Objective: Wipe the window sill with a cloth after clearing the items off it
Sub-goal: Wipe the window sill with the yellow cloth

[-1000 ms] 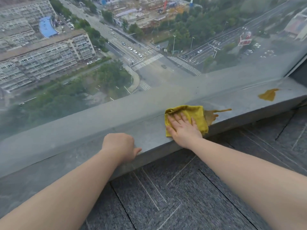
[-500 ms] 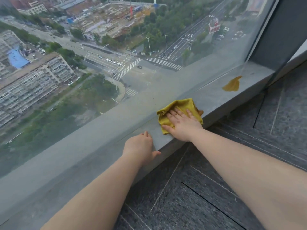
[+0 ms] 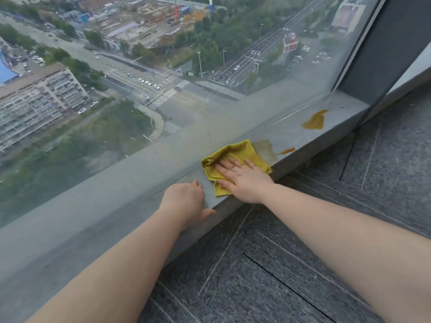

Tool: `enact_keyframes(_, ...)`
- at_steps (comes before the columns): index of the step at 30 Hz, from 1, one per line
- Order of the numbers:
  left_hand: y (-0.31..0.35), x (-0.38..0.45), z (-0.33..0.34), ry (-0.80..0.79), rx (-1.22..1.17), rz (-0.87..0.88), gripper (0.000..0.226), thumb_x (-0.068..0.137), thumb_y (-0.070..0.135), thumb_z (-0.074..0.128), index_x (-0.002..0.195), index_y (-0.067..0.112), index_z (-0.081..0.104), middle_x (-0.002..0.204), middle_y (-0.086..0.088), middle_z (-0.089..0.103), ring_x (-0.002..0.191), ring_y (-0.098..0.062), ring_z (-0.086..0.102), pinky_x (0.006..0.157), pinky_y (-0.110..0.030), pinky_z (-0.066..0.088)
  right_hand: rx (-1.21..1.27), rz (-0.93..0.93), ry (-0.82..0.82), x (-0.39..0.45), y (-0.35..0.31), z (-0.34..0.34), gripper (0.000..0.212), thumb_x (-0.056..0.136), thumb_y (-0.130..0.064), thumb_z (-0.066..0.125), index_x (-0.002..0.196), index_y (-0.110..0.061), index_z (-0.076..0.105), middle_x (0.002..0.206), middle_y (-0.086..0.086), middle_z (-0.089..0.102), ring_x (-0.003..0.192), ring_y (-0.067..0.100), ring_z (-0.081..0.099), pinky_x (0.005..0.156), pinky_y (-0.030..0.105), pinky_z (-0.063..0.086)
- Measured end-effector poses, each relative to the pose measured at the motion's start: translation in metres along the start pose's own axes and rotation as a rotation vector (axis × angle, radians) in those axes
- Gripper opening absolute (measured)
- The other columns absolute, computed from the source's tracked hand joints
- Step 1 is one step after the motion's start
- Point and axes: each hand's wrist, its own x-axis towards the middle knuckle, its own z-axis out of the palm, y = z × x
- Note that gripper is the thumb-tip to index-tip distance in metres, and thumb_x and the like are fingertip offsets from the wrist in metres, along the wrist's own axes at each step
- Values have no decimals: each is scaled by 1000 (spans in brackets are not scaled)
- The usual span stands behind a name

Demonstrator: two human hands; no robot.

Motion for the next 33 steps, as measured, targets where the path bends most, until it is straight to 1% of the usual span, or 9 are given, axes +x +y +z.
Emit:
enact_keyframes(3, 1, -2, 4, 16, 1, 6, 77, 91, 65, 34, 141, 7, 35, 143, -6, 43, 122, -24, 52, 80, -35, 44, -13, 111, 14, -3, 32, -4, 61, 98, -57, 13, 153, -34, -2, 161, -15, -6, 149, 8, -8, 120, 41, -4)
enact_keyframes(5, 1, -1, 5, 29, 14, 20, 75, 91, 65, 34, 137, 6, 39, 137, -7, 47, 117, -25, 55, 72, -34, 40, -14, 212, 30, -5, 48, -6, 62, 97, -58, 12, 153, -34, -3, 161, -14, -7, 149, 9, -7, 120, 43, -3)
enact_keyframes(9, 0, 7, -12, 64, 66, 77, 64, 91, 67, 27, 107, 16, 61, 109, -4, 64, 99, -26, 63, 64, -30, 36, 20, 239, 35, -3, 41, -1, 65, 96, -60, 13, 152, -34, -3, 161, -11, -9, 149, 14, -11, 120, 48, -7)
enact_keyframes(11, 2, 21, -24, 112, -9, 35, 57, 94, 64, 25, 99, 18, 59, 105, -3, 66, 98, -26, 64, 63, -29, 37, 34, 218, 61, -1, 44, 2, 66, 95, -62, 13, 152, -34, -4, 161, -12, -9, 149, 12, -11, 119, 48, -8)
enact_keyframes(18, 50, 82, -54, 292, -259, 46, 37, 100, 43, 28, 105, 16, 52, 114, -1, 59, 110, -25, 57, 69, -32, 35, 53, 297, 80, 14, 109, -12, 68, 94, -65, 13, 152, -34, -2, 161, -13, -8, 149, 10, -10, 120, 46, -8)
enact_keyframes(23, 73, 126, -69, 292, -384, 53, 29, 100, 35, 33, 102, 13, 52, 112, -4, 57, 110, -25, 55, 70, -32, 34, 46, 331, 88, 28, 151, -23, 70, 93, -66, 12, 153, -32, 3, 162, -13, -5, 148, 8, -9, 120, 45, -8)
enact_keyframes(26, 85, 150, -71, 268, -381, 117, 32, 98, 36, 35, 109, 12, 54, 119, -3, 55, 118, -24, 51, 81, -35, 42, 23, 342, 105, 32, 175, -27, 69, 92, -66, 12, 153, -33, 5, 162, -14, -3, 148, 7, -9, 120, 45, -7)
enact_keyframes(29, 95, 168, -75, 186, -348, 205, 55, 98, 46, 35, 142, 14, 38, 152, -2, 34, 142, -19, 29, 109, -34, 32, 38, 402, 130, 31, 202, -33, 68, 93, -66, 12, 153, -33, 5, 162, -14, -3, 148, 7, -8, 120, 45, -7)
enact_keyframes(33, 98, 177, -78, 224, -344, 211, 71, 94, 59, 33, 151, 17, 24, 159, 1, 22, 146, -15, 21, 115, -34, 25, 55, 449, 126, 31, 219, -38, 68, 94, -64, 13, 153, -32, 4, 162, -12, -3, 149, 9, -8, 119, 46, -7)
